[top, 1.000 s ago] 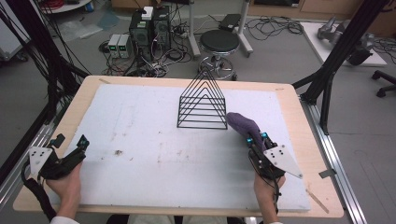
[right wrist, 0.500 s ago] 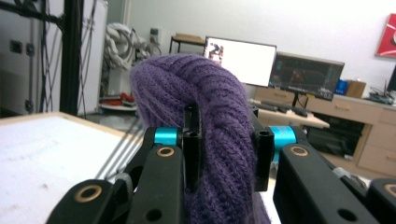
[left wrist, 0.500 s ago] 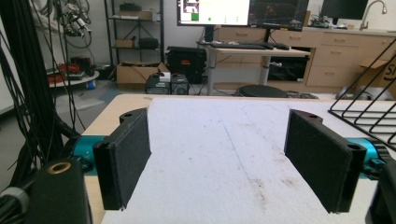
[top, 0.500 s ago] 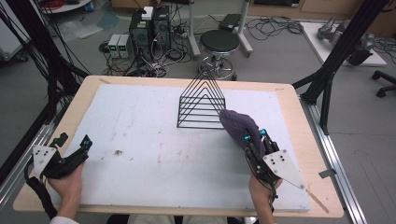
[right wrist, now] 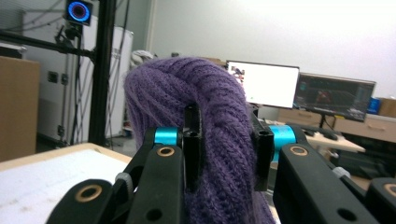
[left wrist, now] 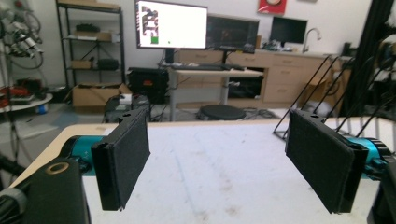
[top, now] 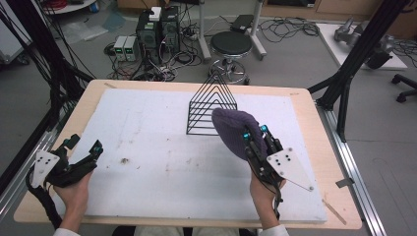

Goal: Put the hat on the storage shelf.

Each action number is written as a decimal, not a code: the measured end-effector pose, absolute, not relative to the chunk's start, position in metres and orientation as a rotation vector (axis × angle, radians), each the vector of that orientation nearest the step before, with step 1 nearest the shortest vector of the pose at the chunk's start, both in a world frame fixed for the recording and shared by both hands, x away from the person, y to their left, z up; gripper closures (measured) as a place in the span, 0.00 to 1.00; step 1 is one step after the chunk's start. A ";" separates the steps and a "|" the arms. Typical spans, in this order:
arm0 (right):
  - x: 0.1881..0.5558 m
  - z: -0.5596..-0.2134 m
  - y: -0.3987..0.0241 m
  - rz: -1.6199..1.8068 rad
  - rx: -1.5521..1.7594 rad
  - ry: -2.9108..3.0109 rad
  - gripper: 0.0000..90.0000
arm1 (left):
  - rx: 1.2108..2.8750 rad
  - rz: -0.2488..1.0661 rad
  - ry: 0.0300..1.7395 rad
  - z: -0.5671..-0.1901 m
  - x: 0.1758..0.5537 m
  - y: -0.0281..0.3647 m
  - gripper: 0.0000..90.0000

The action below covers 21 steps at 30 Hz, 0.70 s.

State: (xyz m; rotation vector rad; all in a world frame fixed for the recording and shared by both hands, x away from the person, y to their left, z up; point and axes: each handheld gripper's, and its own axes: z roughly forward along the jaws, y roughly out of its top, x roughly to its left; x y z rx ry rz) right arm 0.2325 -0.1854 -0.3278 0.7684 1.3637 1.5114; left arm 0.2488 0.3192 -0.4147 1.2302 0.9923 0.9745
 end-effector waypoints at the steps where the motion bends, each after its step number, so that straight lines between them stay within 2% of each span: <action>1: 0.234 -0.325 -0.182 1.520 0.758 1.365 0.82 | 1.221 0.967 0.985 -0.412 0.249 0.319 0.24; 11: 0.242 -0.298 -0.149 1.602 0.674 1.393 0.82 | 1.203 0.914 0.949 -0.403 0.255 0.309 0.21; 21: 0.247 -0.288 -0.127 1.645 0.637 1.417 0.82 | 1.220 0.861 0.882 -0.396 0.270 0.293 0.19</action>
